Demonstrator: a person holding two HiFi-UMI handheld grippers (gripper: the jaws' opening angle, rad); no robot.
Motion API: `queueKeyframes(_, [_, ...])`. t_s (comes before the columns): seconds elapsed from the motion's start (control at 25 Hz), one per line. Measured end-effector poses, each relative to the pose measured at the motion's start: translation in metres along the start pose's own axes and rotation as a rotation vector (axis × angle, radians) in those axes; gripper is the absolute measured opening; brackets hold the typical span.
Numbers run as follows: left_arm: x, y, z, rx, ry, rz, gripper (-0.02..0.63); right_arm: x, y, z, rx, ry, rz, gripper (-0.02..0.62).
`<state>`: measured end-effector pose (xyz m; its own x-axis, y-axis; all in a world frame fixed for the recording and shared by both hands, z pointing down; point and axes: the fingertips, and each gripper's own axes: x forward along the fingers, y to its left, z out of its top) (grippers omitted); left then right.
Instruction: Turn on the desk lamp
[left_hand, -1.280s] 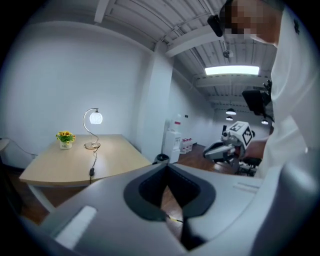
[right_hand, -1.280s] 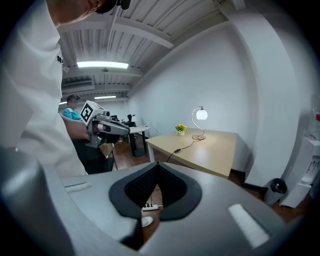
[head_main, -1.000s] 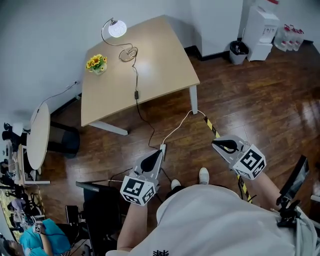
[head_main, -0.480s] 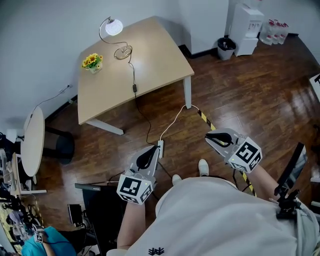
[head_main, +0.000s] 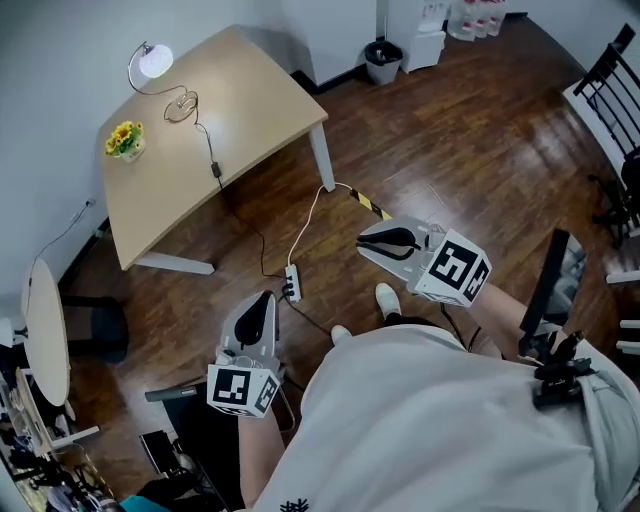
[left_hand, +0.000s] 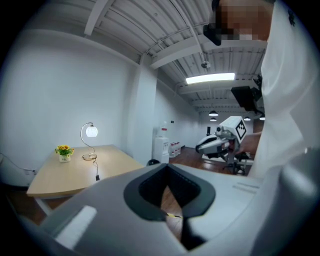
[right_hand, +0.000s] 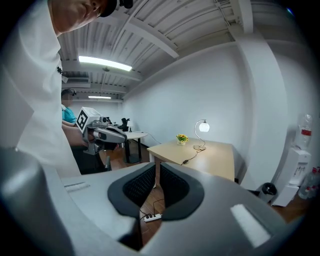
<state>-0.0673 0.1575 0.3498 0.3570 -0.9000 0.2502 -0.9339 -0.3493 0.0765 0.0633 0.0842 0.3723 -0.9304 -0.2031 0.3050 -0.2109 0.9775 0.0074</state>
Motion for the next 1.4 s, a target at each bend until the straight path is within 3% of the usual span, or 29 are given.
queueKeyframes(0.36, [-0.005,0.003,-0.006,0.007,0.023,-0.022,0.021,0.010,0.015,0.013,0.009,0.011,0.005,0.028])
queueKeyframes(0.92, [0.015,-0.001,-0.007,0.002,0.040,-0.076,0.021,0.013,0.012,0.007,0.001,0.036,-0.007,0.029])
queueKeyframes(1.4, [0.033,-0.011,-0.007,0.004,0.061,-0.076,0.021,0.006,-0.004,-0.001,0.007,0.043,-0.002,0.029])
